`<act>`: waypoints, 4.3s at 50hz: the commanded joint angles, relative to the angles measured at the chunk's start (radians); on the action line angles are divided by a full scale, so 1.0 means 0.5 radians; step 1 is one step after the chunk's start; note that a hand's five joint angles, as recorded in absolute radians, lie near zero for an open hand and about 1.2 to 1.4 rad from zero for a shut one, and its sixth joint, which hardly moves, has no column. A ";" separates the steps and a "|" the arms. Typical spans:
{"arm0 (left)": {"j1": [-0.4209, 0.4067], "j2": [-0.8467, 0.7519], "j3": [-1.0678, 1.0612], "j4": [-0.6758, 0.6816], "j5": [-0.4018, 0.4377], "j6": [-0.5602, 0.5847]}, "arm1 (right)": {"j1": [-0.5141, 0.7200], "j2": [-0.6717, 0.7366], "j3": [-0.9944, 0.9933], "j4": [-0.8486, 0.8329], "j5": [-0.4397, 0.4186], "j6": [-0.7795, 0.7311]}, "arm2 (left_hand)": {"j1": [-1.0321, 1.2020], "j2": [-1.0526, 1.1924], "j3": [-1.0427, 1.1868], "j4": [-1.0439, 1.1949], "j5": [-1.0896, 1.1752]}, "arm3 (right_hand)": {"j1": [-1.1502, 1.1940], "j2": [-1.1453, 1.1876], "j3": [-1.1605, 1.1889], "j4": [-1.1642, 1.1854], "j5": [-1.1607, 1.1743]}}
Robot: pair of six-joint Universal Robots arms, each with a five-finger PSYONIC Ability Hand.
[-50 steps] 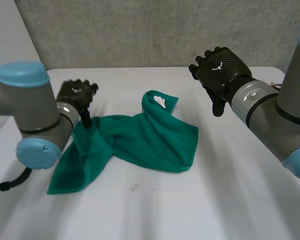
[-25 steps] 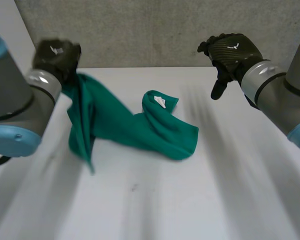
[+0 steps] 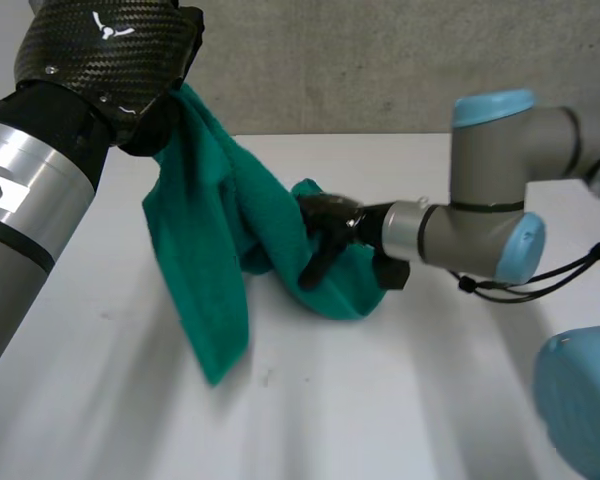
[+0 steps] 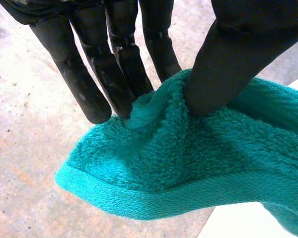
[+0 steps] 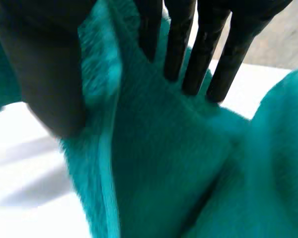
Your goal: Fold the towel.
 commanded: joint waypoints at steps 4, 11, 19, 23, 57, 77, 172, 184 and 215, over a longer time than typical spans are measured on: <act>0.064 -0.221 0.167 0.098 -0.006 0.086 | 0.020 -0.073 -0.459 -0.279 0.461 -0.049 | 0.535 0.420 0.428 0.409 0.569 | 1.550 1.424 1.433 1.435 1.482; 0.196 -0.460 0.489 0.419 -0.009 0.114 | -0.023 -0.535 -0.267 -0.736 0.799 -0.077 | 0.535 0.420 0.428 0.409 0.569 | 1.550 1.424 1.433 1.435 1.482; 0.175 -0.583 0.382 0.601 -0.027 0.102 | 0.002 -1.176 0.820 -0.853 0.824 -0.456 | 0.535 0.420 0.428 0.409 0.569 | 1.550 1.424 1.433 1.435 1.482; 0.150 -0.623 0.140 0.613 -0.015 0.059 | 0.020 -1.340 1.419 -0.902 0.864 -0.824 | 0.535 0.420 0.428 0.409 0.569 | 1.550 1.424 1.433 1.435 1.482; 0.088 -0.350 -0.481 0.101 -0.018 -0.012 | -0.127 -1.542 2.170 -0.985 1.192 -0.890 | -1.754 -1.870 -1.861 -1.880 -1.720 | -0.450 -0.576 -0.567 -0.565 -0.518; 0.404 -0.788 -0.247 -0.488 -0.006 -0.595 | -0.627 -1.552 2.406 -0.795 0.736 -0.930 | -1.560 -1.676 -1.667 -1.686 -1.526 | -0.444 -0.570 -0.561 -0.559 -0.512; -0.215 0.064 0.535 -0.335 -0.251 -0.779 | 0.167 -1.151 2.370 -1.209 0.679 0.236 | 0.535 0.420 0.428 0.409 0.569 | -0.520 -0.646 -0.638 -0.635 -0.589; -0.304 0.061 0.563 -0.332 -0.362 -0.779 | 0.404 -0.760 1.836 -1.203 1.057 0.463 | 0.535 0.420 0.428 0.409 0.569 | 0.100 -0.026 -0.017 -0.015 0.032; -0.053 0.092 0.400 -0.231 -0.389 -0.785 | 0.425 -0.772 1.645 -0.942 0.968 -0.086 | 0.535 0.420 0.428 0.409 0.569 | 1.550 1.424 1.433 1.435 1.482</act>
